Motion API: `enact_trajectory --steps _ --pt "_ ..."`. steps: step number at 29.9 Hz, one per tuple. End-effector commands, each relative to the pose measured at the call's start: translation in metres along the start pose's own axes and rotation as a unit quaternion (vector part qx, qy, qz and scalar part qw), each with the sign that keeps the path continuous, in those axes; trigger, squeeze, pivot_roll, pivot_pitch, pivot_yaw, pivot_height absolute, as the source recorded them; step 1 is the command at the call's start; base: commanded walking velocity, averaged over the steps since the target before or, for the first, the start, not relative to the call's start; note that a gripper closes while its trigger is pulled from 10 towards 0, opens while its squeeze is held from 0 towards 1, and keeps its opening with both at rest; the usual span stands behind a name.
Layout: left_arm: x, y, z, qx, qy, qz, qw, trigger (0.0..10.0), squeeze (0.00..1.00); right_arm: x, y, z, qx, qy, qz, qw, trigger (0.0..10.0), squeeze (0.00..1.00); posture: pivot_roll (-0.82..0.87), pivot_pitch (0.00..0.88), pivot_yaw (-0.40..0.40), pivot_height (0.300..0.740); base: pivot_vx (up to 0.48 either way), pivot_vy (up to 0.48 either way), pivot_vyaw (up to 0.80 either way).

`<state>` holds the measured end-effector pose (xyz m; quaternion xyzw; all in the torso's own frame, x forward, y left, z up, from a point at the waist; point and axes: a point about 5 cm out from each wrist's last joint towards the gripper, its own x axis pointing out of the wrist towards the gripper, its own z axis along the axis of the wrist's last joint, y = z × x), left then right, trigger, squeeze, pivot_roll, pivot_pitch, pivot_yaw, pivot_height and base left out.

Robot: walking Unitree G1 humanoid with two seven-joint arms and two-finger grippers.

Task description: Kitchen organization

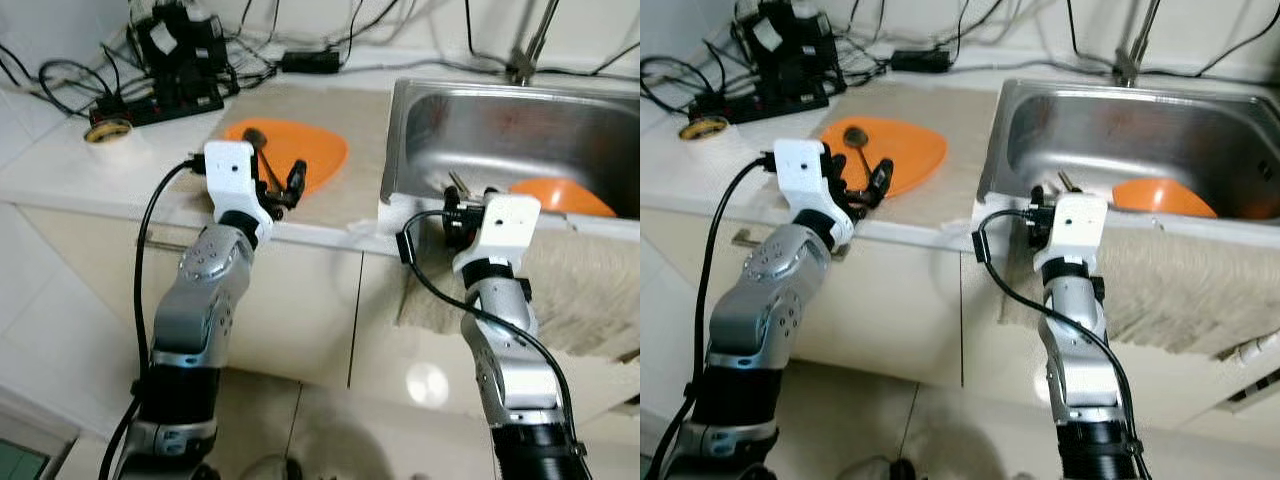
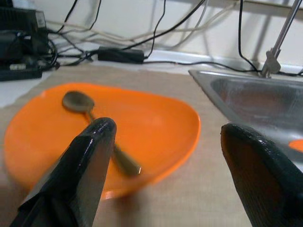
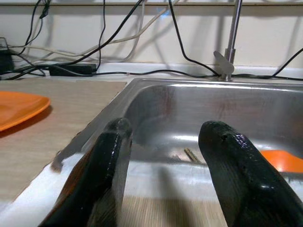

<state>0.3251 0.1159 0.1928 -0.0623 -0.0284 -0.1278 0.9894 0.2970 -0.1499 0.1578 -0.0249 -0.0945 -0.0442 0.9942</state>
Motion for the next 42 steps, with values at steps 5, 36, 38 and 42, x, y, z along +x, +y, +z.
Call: enact_trajectory --steps 5,36,38,42 --pt "0.001 0.003 0.000 0.002 -0.001 0.004 1.000 10.0 0.00 0.000 0.001 -0.001 0.000 0.002 0.003 1.000 10.0 0.00 -0.03 0.000 0.067 0.740 -0.261 0.000 0.00" --pt "0.008 0.004 -0.128 0.060 0.234 -0.020 0.970 10.0 0.00 -0.017 -0.012 -0.125 -0.015 0.261 -0.003 0.965 10.0 0.00 -0.03 0.000 0.059 0.740 -0.025 0.000 0.00" --pt "0.002 0.004 -0.144 0.046 0.272 -0.011 0.961 10.0 0.00 -0.020 -0.016 -0.135 -0.022 0.288 -0.003 0.958 10.0 0.00 -0.03 0.000 0.061 0.740 0.000 0.000 0.00" --pt "-0.022 0.001 -0.180 0.078 0.342 -0.014 0.936 10.0 0.00 -0.038 -0.025 -0.159 -0.042 0.356 0.001 0.934 10.0 0.00 -0.03 0.000 0.060 0.740 0.000 0.000 0.00"
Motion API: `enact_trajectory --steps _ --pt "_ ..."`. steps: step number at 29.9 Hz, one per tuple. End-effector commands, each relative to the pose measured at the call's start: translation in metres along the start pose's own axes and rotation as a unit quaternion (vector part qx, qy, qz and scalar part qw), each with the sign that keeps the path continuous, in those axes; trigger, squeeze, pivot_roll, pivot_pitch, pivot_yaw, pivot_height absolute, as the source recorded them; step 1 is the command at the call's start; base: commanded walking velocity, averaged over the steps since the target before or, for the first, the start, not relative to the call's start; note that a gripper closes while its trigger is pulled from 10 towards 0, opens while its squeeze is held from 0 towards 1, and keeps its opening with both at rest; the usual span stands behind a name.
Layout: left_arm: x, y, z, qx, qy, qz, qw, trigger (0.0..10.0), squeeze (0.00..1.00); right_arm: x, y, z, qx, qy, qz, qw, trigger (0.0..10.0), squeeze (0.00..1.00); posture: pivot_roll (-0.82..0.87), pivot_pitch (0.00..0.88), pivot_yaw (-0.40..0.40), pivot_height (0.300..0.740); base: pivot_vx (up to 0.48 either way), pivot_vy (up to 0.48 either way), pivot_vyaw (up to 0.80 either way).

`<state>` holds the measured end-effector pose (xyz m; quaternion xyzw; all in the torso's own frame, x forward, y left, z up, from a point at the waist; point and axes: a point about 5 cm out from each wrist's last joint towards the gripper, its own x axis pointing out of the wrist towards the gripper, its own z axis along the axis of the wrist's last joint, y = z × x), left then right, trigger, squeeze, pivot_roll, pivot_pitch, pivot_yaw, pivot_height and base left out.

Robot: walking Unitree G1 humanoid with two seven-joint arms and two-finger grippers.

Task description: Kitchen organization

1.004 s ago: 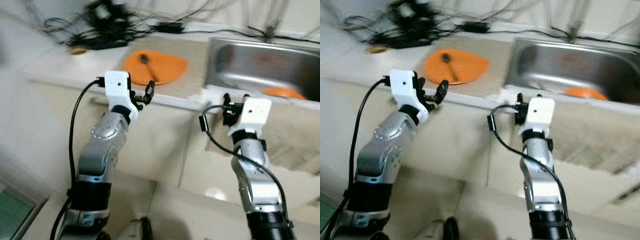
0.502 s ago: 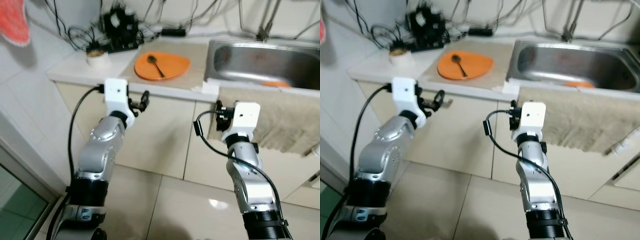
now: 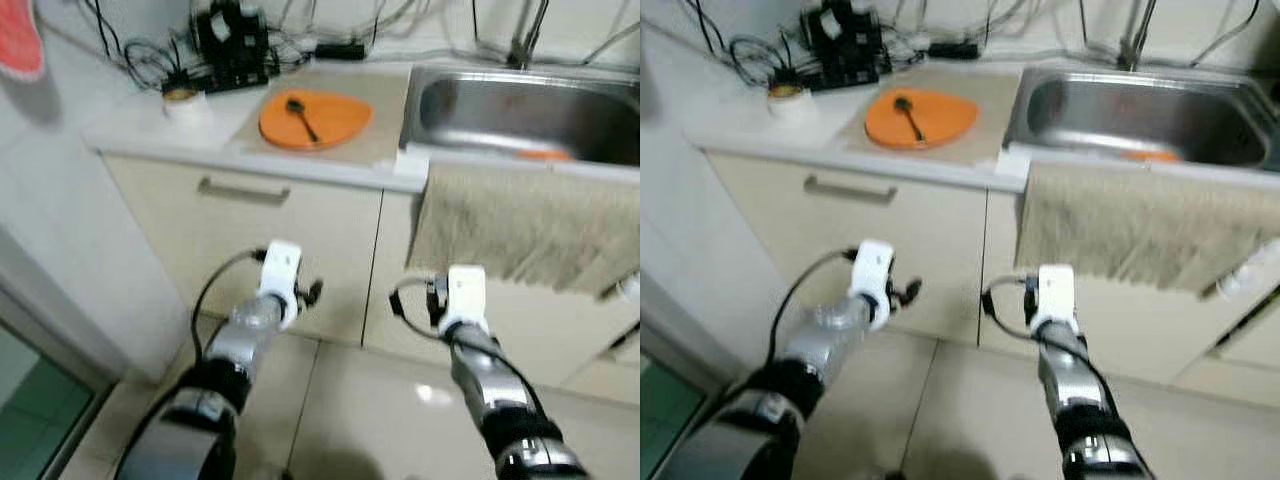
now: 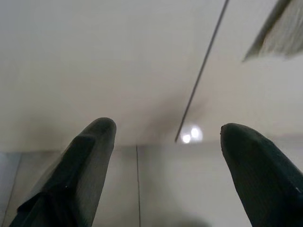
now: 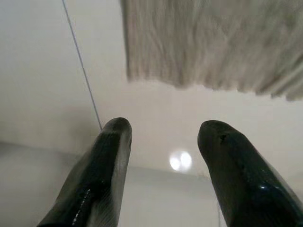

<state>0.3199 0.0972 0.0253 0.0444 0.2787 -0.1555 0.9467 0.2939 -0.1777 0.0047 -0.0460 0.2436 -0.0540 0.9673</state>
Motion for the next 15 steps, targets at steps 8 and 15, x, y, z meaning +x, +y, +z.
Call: enact_trajectory --steps 8,15 --pt "-0.024 0.012 -0.100 0.003 0.174 0.024 0.985 10.0 0.00 -0.022 -0.027 -0.077 0.004 0.158 -0.017 0.987 10.0 0.00 -0.04 0.000 0.052 0.740 0.000 0.000 0.00" --pt "-0.026 0.011 -0.108 -0.001 0.178 0.017 0.984 10.0 0.00 -0.026 -0.030 -0.086 -0.019 0.161 -0.011 0.987 10.0 0.00 -0.04 0.000 0.044 0.740 0.000 0.000 0.00"
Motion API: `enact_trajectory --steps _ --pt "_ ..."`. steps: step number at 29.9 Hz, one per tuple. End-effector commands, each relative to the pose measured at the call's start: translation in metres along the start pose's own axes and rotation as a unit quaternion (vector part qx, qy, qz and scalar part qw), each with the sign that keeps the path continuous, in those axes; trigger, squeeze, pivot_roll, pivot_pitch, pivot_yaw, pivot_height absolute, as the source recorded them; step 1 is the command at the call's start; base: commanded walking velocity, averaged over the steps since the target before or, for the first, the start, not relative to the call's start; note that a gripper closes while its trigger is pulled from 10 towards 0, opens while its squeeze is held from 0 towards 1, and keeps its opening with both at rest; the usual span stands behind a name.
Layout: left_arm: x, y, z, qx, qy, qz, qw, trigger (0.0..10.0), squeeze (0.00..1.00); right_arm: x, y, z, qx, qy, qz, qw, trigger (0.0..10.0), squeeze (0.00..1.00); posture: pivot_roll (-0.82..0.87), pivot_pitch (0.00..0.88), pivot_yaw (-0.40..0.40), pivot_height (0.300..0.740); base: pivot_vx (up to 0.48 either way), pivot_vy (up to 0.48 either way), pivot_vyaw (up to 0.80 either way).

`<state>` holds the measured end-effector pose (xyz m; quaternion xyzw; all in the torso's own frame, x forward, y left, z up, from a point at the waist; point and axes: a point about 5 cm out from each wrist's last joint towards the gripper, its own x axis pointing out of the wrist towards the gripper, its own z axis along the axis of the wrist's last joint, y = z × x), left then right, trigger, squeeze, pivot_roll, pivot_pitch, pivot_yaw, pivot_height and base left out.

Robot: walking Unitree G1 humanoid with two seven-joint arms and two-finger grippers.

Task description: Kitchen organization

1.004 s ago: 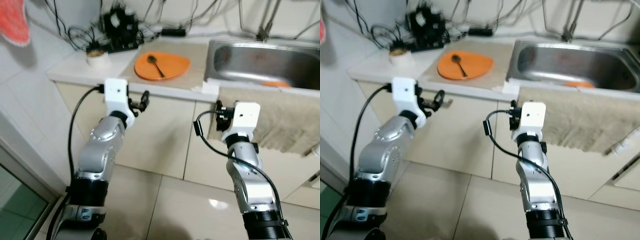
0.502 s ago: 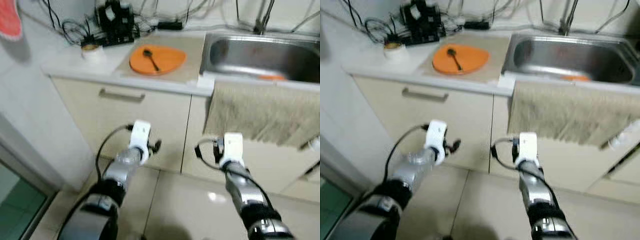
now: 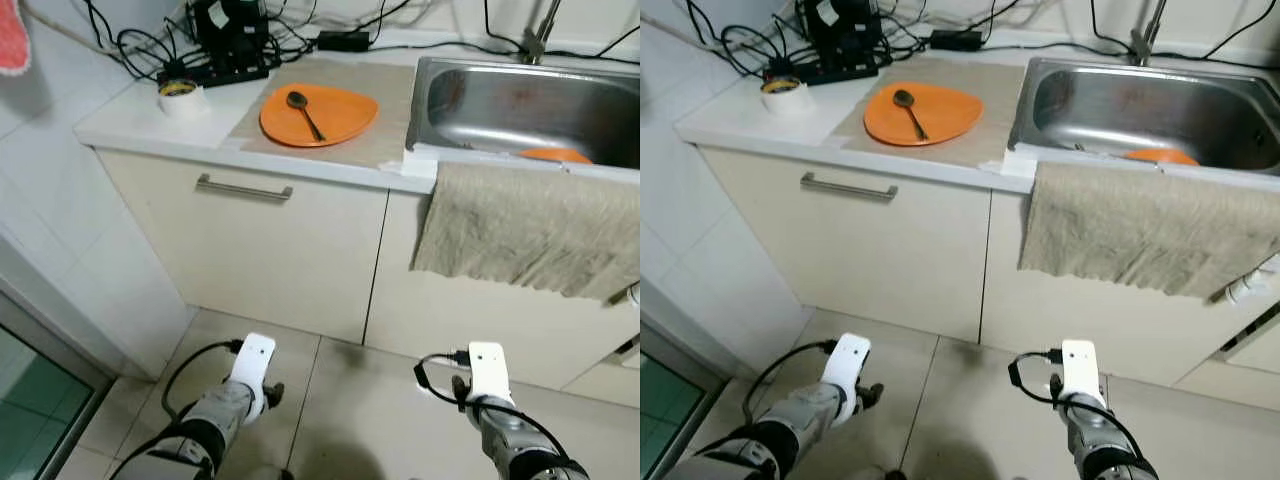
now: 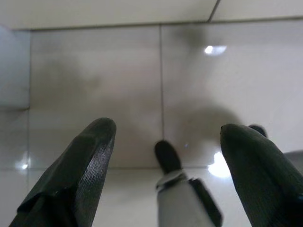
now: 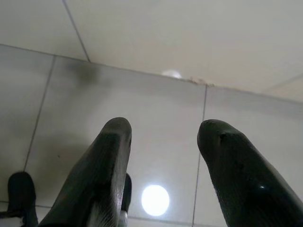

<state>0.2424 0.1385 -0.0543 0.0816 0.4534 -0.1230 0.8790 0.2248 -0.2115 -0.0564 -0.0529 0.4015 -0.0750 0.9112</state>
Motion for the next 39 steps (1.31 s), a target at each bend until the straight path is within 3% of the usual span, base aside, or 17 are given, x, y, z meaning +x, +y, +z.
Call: enact_trajectory --steps 1,4,7,10,14,16,17,19,21,22,23,26,27,29,30,35,39 --pt "0.001 -0.005 0.009 -0.005 -0.017 -0.008 1.000 10.0 0.00 0.001 0.002 0.002 -0.006 -0.005 0.006 1.000 10.0 0.00 -0.04 0.000 0.044 0.740 0.000 0.000 0.00" --pt "0.001 -0.009 0.024 -0.026 -0.047 -0.007 0.999 10.0 0.00 0.000 0.003 0.004 -0.025 -0.016 0.002 1.000 10.0 0.00 -0.03 0.000 0.039 0.740 0.000 0.000 0.00" --pt "-0.002 -0.009 0.061 -0.042 -0.116 -0.008 0.992 10.0 0.00 0.002 0.007 0.029 -0.030 -0.079 0.007 0.996 10.0 0.00 -0.03 0.000 0.038 0.740 0.000 0.000 0.00" --pt "-0.012 -0.007 0.108 -0.049 -0.214 -0.004 0.976 10.0 0.00 0.000 0.014 0.065 -0.023 -0.163 0.015 0.986 10.0 0.00 -0.03 0.000 0.036 0.740 0.000 0.000 0.00" --pt "-0.027 -0.004 0.148 -0.059 -0.293 -0.002 0.954 10.0 0.00 -0.006 0.021 0.098 -0.009 -0.239 0.020 0.971 10.0 0.00 -0.02 0.000 0.036 0.740 0.000 0.000 0.00" --pt "-0.037 -0.003 0.170 -0.054 -0.339 0.002 0.939 10.0 0.00 -0.013 0.027 0.118 -0.009 -0.287 0.024 0.957 10.0 0.00 -0.02 0.000 0.037 0.740 0.000 0.000 0.00" --pt "-0.047 -0.002 0.185 -0.048 -0.378 0.001 0.925 10.0 0.00 -0.020 0.031 0.134 -0.004 -0.325 0.022 0.946 10.0 0.00 -0.02 0.000 0.038 0.740 0.000 0.000 0.00" --pt "-0.051 -0.001 0.191 -0.048 -0.392 0.003 0.919 10.0 0.00 -0.023 0.031 0.141 0.002 -0.342 0.018 0.939 10.0 0.00 -0.02 0.000 0.039 0.740 0.000 0.000 0.00" --pt "-0.067 0.001 0.209 -0.050 -0.440 0.006 0.897 10.0 0.00 -0.037 0.031 0.165 0.018 -0.401 0.005 0.916 10.0 0.00 -0.02 0.000 0.042 0.740 0.000 0.000 0.00" --pt "-0.067 0.001 0.209 -0.050 -0.440 0.006 0.897 10.0 0.00 -0.037 0.031 0.165 0.018 -0.401 0.005 0.916 10.0 0.00 -0.02 0.000 0.042 0.740 0.000 0.000 0.00" --pt "-0.072 0.002 0.213 -0.047 -0.455 0.008 0.889 10.0 0.00 -0.042 0.030 0.172 0.026 -0.418 0.002 0.908 10.0 0.00 -0.02 0.000 0.042 0.740 0.000 0.000 0.00" --pt "-0.092 0.010 0.225 -0.063 -0.501 0.016 0.863 10.0 0.00 -0.062 0.029 0.190 0.047 -0.466 -0.003 0.883 10.0 0.00 -0.02 0.000 0.041 0.740 0.000 0.000 0.00" --pt "-0.106 0.015 0.229 -0.060 -0.524 0.020 0.850 10.0 0.00 -0.075 0.029 0.197 0.051 -0.489 0.002 0.871 10.0 0.00 -0.02 0.000 0.041 0.740 0.000 0.000 0.00" --pt "-0.111 0.017 0.229 -0.054 -0.532 0.025 0.844 10.0 0.00 -0.080 0.029 0.199 0.049 -0.499 0.004 0.865 10.0 0.00 -0.02 0.000 0.037 0.740 0.000 0.000 0.00" --pt "-0.125 0.023 0.230 -0.056 -0.549 0.036 0.833 10.0 0.00 -0.091 0.028 0.203 0.050 -0.516 0.010 0.855 10.0 0.00 -0.02 0.000 0.033 0.740 0.000 0.000 0.00" --pt "-0.148 0.027 0.233 -0.037 -0.568 0.039 0.821 10.0 0.00 -0.103 0.026 0.205 0.042 -0.530 0.017 0.847 10.0 0.00 -0.02 0.000 0.026 0.740 0.000 0.000 0.00" --pt "-0.147 0.024 0.232 -0.023 -0.553 0.031 0.833 10.0 0.00 -0.096 0.024 0.200 0.048 -0.509 0.008 0.859 10.0 0.00 -0.01 0.000 0.029 0.740 0.000 0.000 0.00"
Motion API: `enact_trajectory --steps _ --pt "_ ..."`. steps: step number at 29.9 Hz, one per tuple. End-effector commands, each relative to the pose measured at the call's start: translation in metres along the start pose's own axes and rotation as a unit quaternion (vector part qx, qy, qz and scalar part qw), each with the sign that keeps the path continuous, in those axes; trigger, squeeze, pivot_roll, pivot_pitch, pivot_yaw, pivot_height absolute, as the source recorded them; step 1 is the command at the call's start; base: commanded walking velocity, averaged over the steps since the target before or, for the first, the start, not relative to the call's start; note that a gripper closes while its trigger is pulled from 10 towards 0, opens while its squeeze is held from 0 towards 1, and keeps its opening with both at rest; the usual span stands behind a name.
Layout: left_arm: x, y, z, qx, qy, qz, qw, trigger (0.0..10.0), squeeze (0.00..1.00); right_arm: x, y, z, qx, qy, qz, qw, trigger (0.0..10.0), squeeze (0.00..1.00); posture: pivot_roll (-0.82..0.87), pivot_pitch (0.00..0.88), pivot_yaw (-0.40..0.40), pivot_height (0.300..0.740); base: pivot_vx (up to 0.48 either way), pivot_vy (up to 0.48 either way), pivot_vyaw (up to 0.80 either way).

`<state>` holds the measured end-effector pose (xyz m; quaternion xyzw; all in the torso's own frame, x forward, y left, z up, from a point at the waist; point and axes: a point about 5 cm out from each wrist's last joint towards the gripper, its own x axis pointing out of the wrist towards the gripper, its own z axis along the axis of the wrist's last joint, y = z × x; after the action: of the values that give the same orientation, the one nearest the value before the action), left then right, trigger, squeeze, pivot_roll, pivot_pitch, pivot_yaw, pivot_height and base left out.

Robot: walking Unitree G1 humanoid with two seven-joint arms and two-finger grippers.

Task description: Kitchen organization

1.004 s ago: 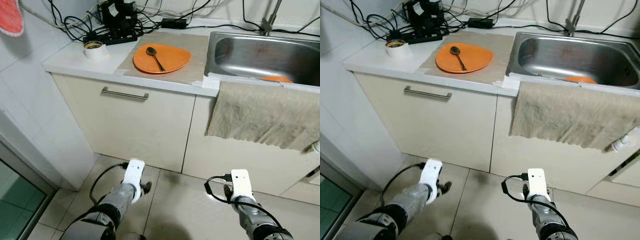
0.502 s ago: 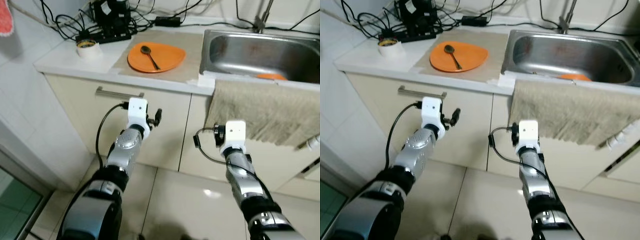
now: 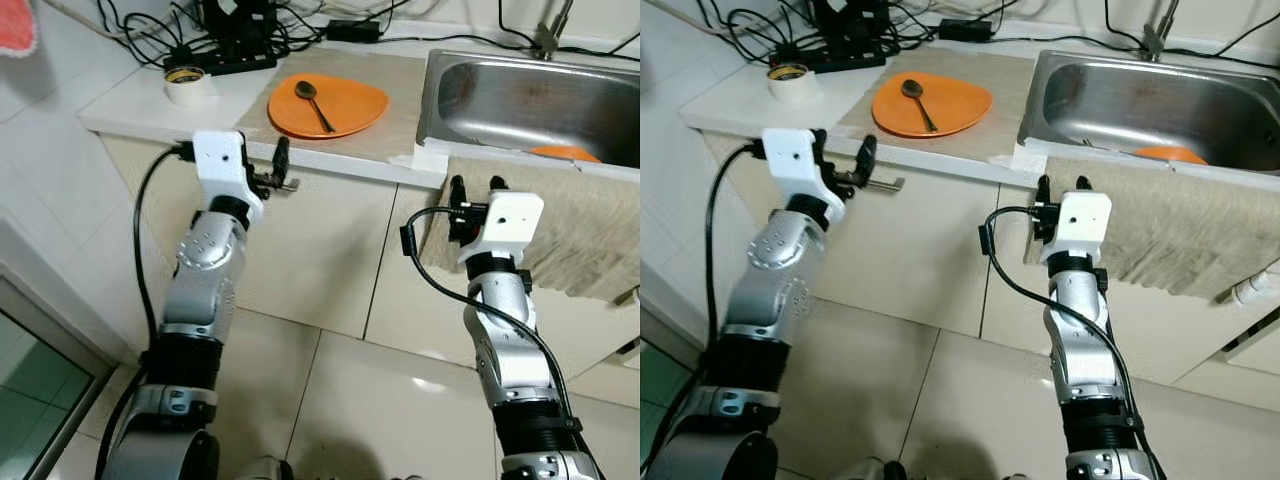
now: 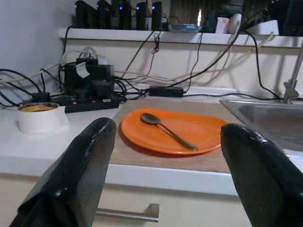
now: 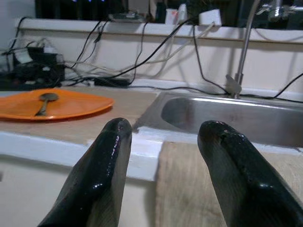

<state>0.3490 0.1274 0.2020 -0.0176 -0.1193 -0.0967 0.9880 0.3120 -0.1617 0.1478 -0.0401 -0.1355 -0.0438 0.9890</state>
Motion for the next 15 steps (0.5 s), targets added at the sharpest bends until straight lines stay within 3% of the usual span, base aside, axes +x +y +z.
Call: enact_trajectory --steps 1,6,15 --pt "-0.002 -0.005 -0.004 0.008 0.021 -0.019 1.000 10.0 0.00 -0.003 -0.001 -0.003 0.002 0.018 -0.006 1.000 10.0 0.00 -0.01 0.000 0.032 0.740 0.000 0.000 0.00" --pt "-0.007 -0.011 -0.004 0.004 0.040 -0.035 0.999 10.0 0.00 -0.005 0.005 -0.001 0.002 0.028 -0.001 1.000 10.0 0.00 -0.01 0.000 0.042 0.740 0.000 0.000 0.00" --pt "-0.009 -0.019 -0.004 -0.005 0.047 -0.063 0.997 10.0 0.00 -0.004 0.012 0.000 0.000 0.032 0.008 0.999 10.0 0.00 -0.01 0.000 0.050 0.740 0.436 0.000 0.00"
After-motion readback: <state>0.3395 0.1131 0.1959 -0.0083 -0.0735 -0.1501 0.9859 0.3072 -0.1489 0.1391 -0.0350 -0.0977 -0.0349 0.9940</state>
